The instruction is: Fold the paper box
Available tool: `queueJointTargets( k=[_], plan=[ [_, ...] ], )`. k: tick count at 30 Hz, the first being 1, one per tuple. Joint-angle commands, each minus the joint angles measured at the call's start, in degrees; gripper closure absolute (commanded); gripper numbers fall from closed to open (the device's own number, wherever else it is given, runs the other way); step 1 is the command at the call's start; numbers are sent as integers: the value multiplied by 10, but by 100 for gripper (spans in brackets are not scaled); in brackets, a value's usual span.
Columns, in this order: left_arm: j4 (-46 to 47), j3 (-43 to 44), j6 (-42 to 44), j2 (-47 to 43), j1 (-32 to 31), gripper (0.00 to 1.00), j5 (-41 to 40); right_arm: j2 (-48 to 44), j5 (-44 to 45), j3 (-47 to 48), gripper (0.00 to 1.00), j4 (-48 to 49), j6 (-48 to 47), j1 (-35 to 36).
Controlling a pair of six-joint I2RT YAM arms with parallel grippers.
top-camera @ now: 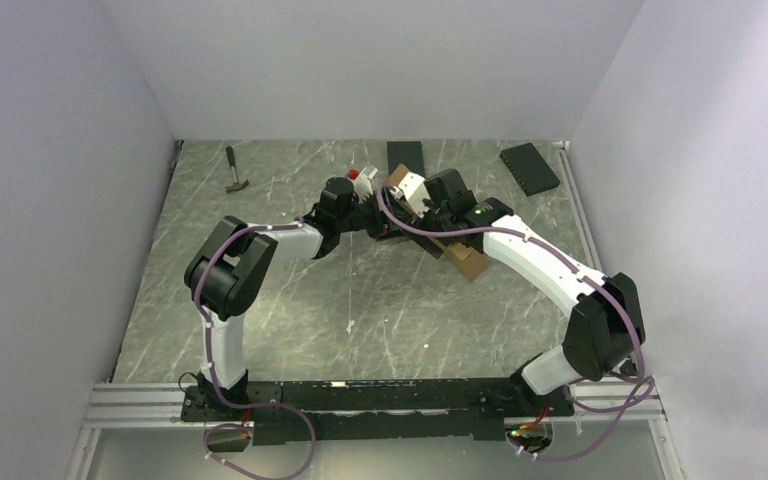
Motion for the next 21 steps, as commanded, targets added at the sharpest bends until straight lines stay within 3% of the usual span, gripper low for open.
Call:
queueJointTargets(
  k=[1,3,9,14,15,21],
  plan=[
    [19,11,6,-8,-2,27,0,-14,62,-10,17,45,-8,1],
    [18,2,11,-20,-1,27,-3,-22,58,-10,25,49,-5,0],
    [-33,-56,64,-106,9,26,-27,-53,-25,-4,36,41,25,-39],
    [-128,-125,131,-233,21,25,-73,-68,-163,10,42,28,72,-99],
    [-192,-164,163,-320,28,25,-98,-71,-243,17,44,30,105,-126],
    [-274,-245,186,-499,30,24,-151,-57,-418,33,46,42,188,-167]
  ],
)
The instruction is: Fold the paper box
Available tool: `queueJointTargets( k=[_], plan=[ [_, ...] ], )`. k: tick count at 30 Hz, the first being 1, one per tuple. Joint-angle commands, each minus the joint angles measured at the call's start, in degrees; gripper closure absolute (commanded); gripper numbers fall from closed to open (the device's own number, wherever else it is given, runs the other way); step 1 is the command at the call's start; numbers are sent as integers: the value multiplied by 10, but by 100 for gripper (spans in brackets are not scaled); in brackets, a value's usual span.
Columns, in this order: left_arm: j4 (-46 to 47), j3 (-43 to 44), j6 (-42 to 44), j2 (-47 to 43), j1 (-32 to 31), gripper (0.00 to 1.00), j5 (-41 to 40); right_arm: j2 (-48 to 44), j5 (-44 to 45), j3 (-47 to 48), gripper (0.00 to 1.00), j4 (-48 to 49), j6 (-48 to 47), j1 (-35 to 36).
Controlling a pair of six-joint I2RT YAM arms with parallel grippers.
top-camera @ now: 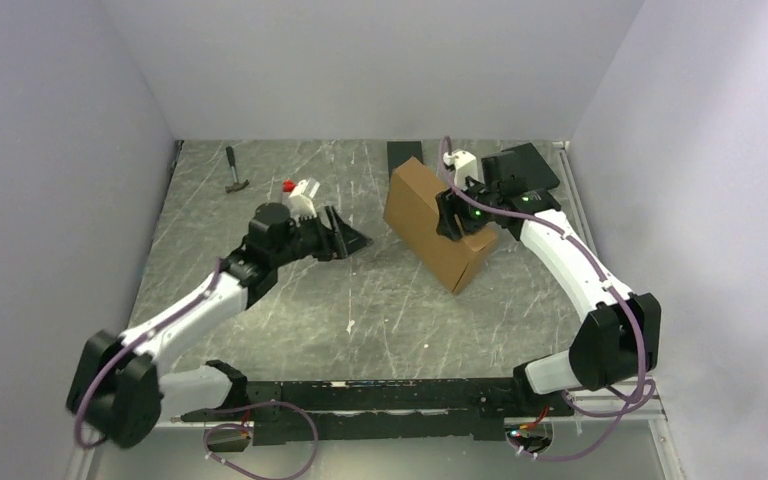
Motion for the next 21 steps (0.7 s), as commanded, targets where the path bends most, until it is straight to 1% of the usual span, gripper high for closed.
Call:
queueJointTargets(
  k=[1,3,5,9,13,15,19,21],
  plan=[
    [-88,-46,42,-109,1,24,-53,-8,-186,39,46,46,90,-22],
    [-108,-69,42,-162,1,23,-66,2,-244,28,46,73,128,-33],
    [-131,-89,42,-208,1,21,-81,12,-307,7,46,129,188,-39],
    [-192,-111,53,-289,2,14,-108,44,-386,-50,46,251,313,-42],
    [-222,-125,52,-343,2,6,-129,87,-422,-93,45,353,407,-43],
    [-223,-133,46,-357,2,4,-132,105,-429,-115,45,409,441,-44],
    [-220,-136,42,-354,3,4,-130,134,-431,-151,43,483,495,-44],
    [-220,-130,44,-345,2,4,-129,145,-424,-165,41,506,505,-44]
  ],
)
